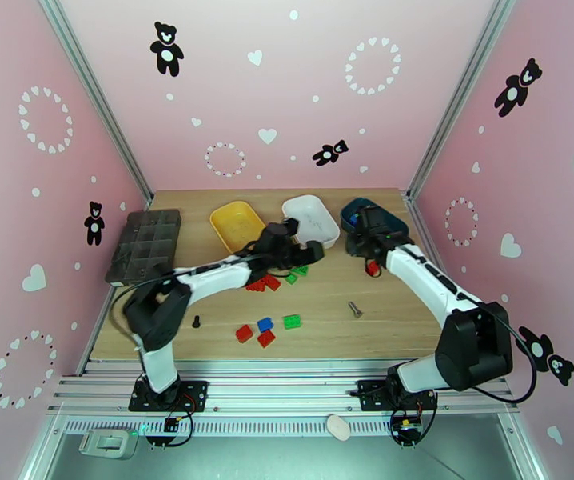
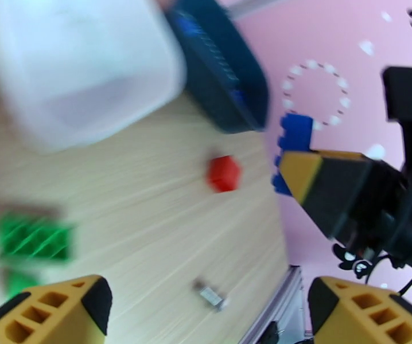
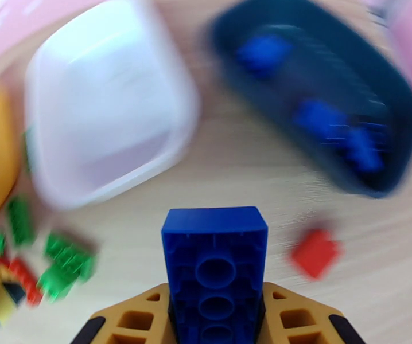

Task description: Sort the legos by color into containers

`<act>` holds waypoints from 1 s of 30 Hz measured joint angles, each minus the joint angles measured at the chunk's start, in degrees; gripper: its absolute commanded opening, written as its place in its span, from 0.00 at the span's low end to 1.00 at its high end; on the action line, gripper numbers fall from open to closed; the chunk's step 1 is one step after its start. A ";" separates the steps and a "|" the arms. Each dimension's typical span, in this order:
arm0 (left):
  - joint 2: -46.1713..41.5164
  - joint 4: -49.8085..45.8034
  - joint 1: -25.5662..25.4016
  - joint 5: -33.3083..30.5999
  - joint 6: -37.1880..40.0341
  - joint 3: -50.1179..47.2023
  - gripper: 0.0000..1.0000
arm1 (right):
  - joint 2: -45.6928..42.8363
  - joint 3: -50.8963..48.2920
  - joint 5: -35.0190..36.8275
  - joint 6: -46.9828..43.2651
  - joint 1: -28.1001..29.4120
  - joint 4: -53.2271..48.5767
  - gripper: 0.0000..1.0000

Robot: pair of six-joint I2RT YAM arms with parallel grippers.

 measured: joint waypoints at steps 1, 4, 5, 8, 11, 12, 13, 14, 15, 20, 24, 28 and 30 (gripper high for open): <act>2.21 0.22 -0.39 0.55 -0.11 2.82 0.96 | 0.48 1.20 0.42 0.33 -1.25 -0.20 0.30; 8.74 -0.07 -1.03 2.47 -0.61 12.22 0.97 | 3.28 6.16 1.49 0.79 -4.20 -0.63 0.32; 11.02 -0.26 -1.09 2.95 -0.92 15.69 0.97 | 4.42 7.85 1.68 0.85 -4.92 -0.79 0.32; 16.46 -0.48 -1.09 4.24 -1.60 24.02 0.98 | 9.22 14.47 1.86 0.92 -7.17 -1.92 0.32; 19.34 -0.55 -1.07 4.90 -1.99 28.57 0.98 | 14.14 20.09 1.90 0.94 -8.90 -2.73 0.33; 19.69 -0.57 -1.09 5.05 -2.01 29.18 0.98 | 15.69 21.70 1.97 0.92 -9.33 -3.04 0.34; 19.80 -0.59 -1.09 5.09 -1.99 29.49 0.98 | 17.35 23.30 2.05 0.90 -9.75 -3.39 0.35; 19.78 -0.59 -1.09 5.11 -1.97 29.53 0.98 | 19.02 24.79 2.19 0.92 -10.14 -3.80 0.38; 19.63 -0.59 -1.09 5.11 -1.81 29.51 0.98 | 20.33 26.05 2.32 0.81 -10.40 -4.48 0.42; 14.73 -2.08 -1.07 3.48 0.61 22.99 0.98 | 26.80 31.98 3.21 -0.52 -10.91 -6.73 0.64; 6.73 -2.62 -0.81 0.81 2.69 13.94 0.98 | 27.32 32.09 3.13 -1.40 -10.86 -7.87 0.66; -2.80 -3.45 0.00 -3.48 5.27 5.07 0.98 | 25.86 30.32 2.21 -2.19 -10.21 -6.97 0.66; -7.02 -4.11 0.52 -6.03 6.67 1.53 0.98 | 23.37 27.34 1.40 -2.95 -9.16 -6.40 0.66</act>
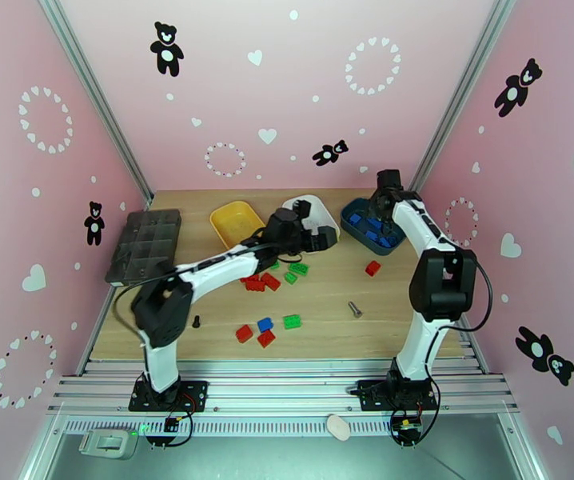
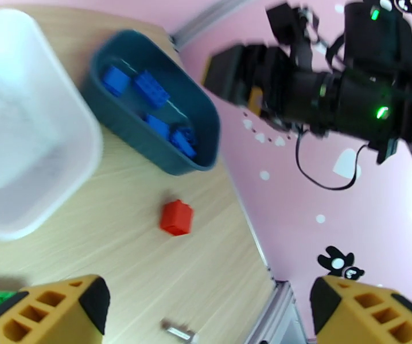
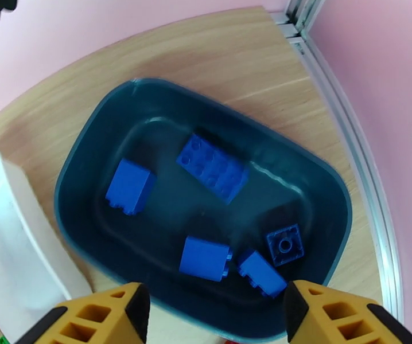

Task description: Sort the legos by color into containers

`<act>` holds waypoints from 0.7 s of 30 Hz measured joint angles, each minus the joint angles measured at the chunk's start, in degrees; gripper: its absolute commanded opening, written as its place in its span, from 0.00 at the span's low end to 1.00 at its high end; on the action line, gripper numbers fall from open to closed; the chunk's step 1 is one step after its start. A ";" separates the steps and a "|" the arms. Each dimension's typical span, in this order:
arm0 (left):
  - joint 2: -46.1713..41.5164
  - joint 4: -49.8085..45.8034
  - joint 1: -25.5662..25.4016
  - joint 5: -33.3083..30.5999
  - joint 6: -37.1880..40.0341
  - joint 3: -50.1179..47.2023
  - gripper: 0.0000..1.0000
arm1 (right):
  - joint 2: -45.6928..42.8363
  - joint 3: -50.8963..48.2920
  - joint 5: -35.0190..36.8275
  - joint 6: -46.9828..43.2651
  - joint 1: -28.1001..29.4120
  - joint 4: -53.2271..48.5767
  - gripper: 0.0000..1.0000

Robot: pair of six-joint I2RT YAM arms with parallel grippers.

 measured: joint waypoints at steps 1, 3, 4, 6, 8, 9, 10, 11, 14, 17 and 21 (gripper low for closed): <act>-2.54 -0.79 0.35 -1.68 0.85 -2.08 0.98 | -1.66 -1.70 -0.39 -0.39 1.01 0.22 0.66; -6.62 -2.21 0.92 -4.50 2.14 -5.44 0.98 | -4.70 -4.22 -1.29 -1.20 3.52 0.44 0.66; -8.74 -3.08 1.31 -6.01 2.71 -7.30 0.98 | -6.32 -5.40 -1.57 -1.55 5.18 0.76 0.65; -12.81 -5.11 2.34 -8.79 3.61 -10.86 0.99 | -9.22 -7.52 -2.08 -2.16 8.79 1.62 0.66; -16.57 -7.26 3.72 -11.37 4.17 -14.19 0.98 | -11.67 -9.73 -2.47 -2.51 12.68 2.32 0.66; -18.45 -8.31 4.61 -12.72 4.46 -15.82 0.98 | -12.74 -10.95 -2.49 -2.62 14.84 2.49 0.67; -20.28 -9.38 5.62 -13.84 4.61 -17.55 0.98 | -13.66 -12.22 -2.56 -2.62 17.03 2.62 0.67; -21.79 -10.25 6.49 -14.69 4.74 -18.99 0.98 | -14.27 -13.31 -2.58 -2.64 18.80 2.67 0.67; -26.82 -12.98 10.10 -16.76 4.79 -23.91 0.98 | -15.45 -16.94 -2.27 -1.66 25.33 2.43 0.67; -31.36 -15.13 13.88 -17.57 4.55 -28.72 0.98 | -15.76 -20.31 -1.75 0.48 32.24 2.16 0.67; -37.97 -18.14 18.32 -18.03 3.89 -35.71 0.98 | -15.82 -24.35 -1.44 5.14 42.36 1.95 0.64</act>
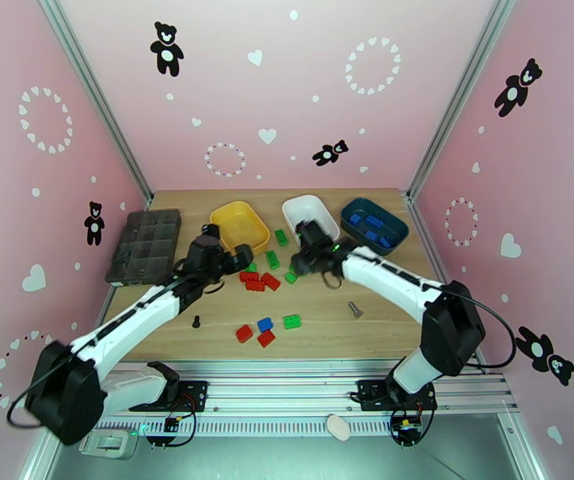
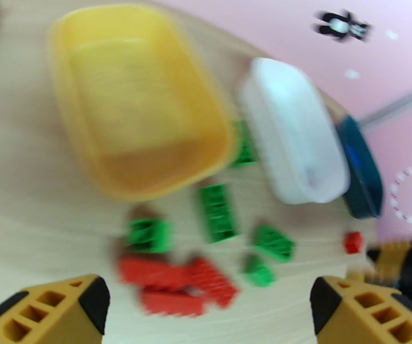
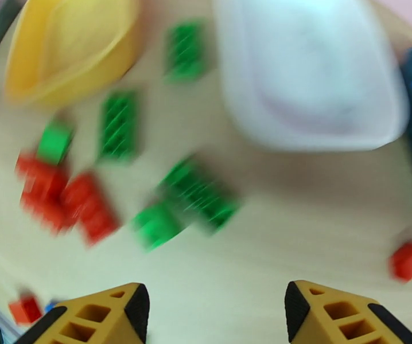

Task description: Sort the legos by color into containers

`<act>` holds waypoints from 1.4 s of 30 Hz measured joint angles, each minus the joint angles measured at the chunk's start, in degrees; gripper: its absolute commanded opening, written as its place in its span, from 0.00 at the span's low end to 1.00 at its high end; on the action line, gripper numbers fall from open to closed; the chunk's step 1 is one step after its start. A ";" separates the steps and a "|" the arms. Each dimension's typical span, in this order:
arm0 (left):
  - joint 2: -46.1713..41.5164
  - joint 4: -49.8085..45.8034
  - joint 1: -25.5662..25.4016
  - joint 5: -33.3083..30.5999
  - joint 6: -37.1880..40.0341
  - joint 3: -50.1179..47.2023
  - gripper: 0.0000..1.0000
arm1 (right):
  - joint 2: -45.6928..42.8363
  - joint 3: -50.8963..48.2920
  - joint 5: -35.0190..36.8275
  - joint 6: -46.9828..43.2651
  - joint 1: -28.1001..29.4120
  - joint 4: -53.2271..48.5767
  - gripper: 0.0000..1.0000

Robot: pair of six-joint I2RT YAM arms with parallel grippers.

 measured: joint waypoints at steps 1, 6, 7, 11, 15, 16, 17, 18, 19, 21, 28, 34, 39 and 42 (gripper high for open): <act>-1.27 -0.72 0.50 -0.04 -0.07 -1.16 0.98 | 0.07 -0.39 0.13 1.18 2.54 -0.26 0.63; -5.09 -2.84 1.05 -0.02 -0.70 -4.37 0.98 | 2.67 -0.46 0.39 6.56 12.13 0.28 0.62; -5.68 -3.04 1.11 0.09 -0.94 -4.96 0.98 | 3.76 -0.39 0.48 7.32 13.38 0.26 0.62; -7.41 -3.45 1.20 0.74 -1.99 -7.39 0.99 | 7.96 -0.31 0.31 10.19 16.55 0.46 0.63; -8.41 -3.65 1.20 1.03 -2.91 -9.68 0.98 | 11.08 0.07 -0.11 12.09 18.18 0.72 0.63; -8.66 -3.65 1.20 1.09 -3.08 -10.23 0.98 | 11.65 0.15 -0.33 12.39 18.45 0.96 0.63; -8.87 -3.69 1.20 1.14 -3.15 -10.58 0.98 | 12.11 0.31 -0.52 12.68 18.62 1.14 0.63; -9.09 -3.78 1.20 1.14 -3.32 -10.88 0.98 | 12.55 0.52 -0.72 12.74 18.82 1.22 0.63; -9.38 -3.85 1.22 1.16 -3.50 -11.08 0.98 | 12.94 0.85 -0.92 12.87 18.97 1.22 0.63; -9.86 -3.82 1.25 1.16 -3.54 -11.30 0.99 | 13.46 1.57 -1.16 13.09 19.30 1.36 0.63; -10.49 -3.78 1.64 1.16 -3.54 -11.45 0.98 | 16.22 3.48 -2.47 13.77 20.68 2.69 0.63; -10.51 -3.63 1.70 1.18 -3.54 -12.02 0.98 | 17.86 3.58 -3.04 14.43 21.29 2.67 0.64; -10.75 -3.65 1.95 1.18 -3.61 -12.41 0.98 | 18.18 3.58 -3.04 14.69 21.33 2.86 0.63; -10.75 -3.63 1.95 1.20 -3.74 -12.44 0.98 | 18.86 3.58 -3.04 15.04 21.33 3.10 0.62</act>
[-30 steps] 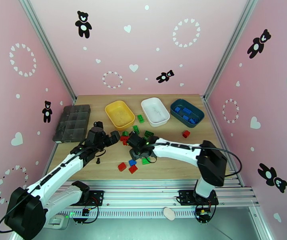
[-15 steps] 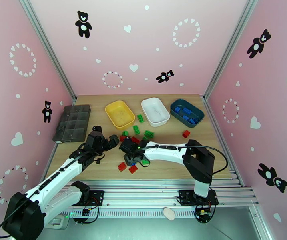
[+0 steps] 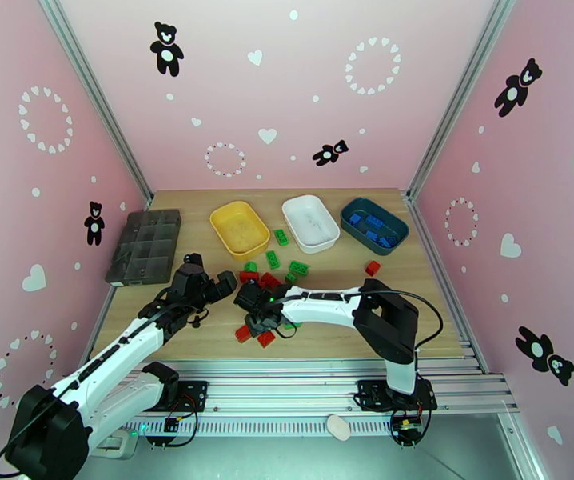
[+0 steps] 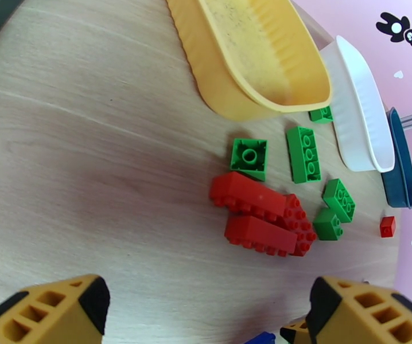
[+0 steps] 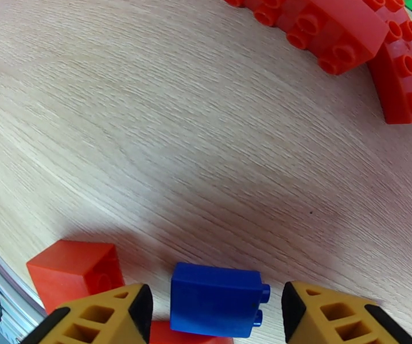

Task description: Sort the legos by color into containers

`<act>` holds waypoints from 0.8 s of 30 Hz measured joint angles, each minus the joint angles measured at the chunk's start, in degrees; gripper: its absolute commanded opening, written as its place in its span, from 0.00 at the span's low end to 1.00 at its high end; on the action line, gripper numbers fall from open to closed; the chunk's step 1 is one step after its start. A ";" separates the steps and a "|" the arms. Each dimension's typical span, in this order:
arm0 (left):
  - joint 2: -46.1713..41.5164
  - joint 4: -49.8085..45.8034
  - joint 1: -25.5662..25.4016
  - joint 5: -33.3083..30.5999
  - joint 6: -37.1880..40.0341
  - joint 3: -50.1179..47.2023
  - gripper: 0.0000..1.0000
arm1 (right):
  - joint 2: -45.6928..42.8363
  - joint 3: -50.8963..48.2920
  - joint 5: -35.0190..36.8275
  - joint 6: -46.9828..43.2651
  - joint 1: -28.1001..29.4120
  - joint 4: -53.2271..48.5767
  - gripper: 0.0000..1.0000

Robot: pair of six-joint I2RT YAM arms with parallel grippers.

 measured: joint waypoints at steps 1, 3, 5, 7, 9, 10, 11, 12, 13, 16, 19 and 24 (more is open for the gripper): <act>-0.02 0.00 0.00 0.02 0.00 -0.02 0.98 | 0.31 0.00 0.00 0.02 0.00 0.02 0.61; -0.02 -0.02 0.00 0.31 -0.04 -0.09 0.98 | 0.92 0.00 0.02 0.24 0.00 0.24 0.60; -0.02 0.00 0.00 0.61 -0.22 -0.13 0.98 | 1.31 0.00 0.02 0.44 -0.02 0.50 0.59; -0.02 0.00 0.00 0.87 -0.26 -0.13 0.98 | 1.49 0.00 0.15 0.52 0.00 0.61 0.57; -0.15 0.00 0.00 1.07 -0.39 -0.20 0.98 | 1.51 0.00 0.26 0.59 0.00 0.79 0.54; -0.24 0.00 0.00 1.07 -0.42 -0.22 0.98 | 1.51 0.00 0.37 0.66 -0.02 0.81 0.52; -0.33 0.00 0.00 1.14 -0.42 -0.24 0.99 | 1.51 0.00 0.42 0.70 -0.02 0.92 0.51; -0.39 0.02 0.00 1.25 -0.42 -0.28 0.98 | 1.51 0.00 0.44 0.66 -0.02 0.92 0.50; -0.42 0.04 0.00 1.29 -0.44 -0.31 0.98 | 1.51 0.00 0.57 0.66 -0.02 0.96 0.48; -0.37 0.68 0.00 1.88 -0.63 -0.61 0.98 | 1.46 0.00 1.03 0.70 -0.26 1.03 0.45; 0.72 2.27 0.00 3.28 -0.92 -0.83 0.98 | 1.25 0.00 1.60 0.55 -0.70 0.98 0.44; 5.64 7.32 0.00 7.21 -2.21 -0.74 0.98 | -1.64 0.00 2.19 -0.28 -3.04 0.72 0.43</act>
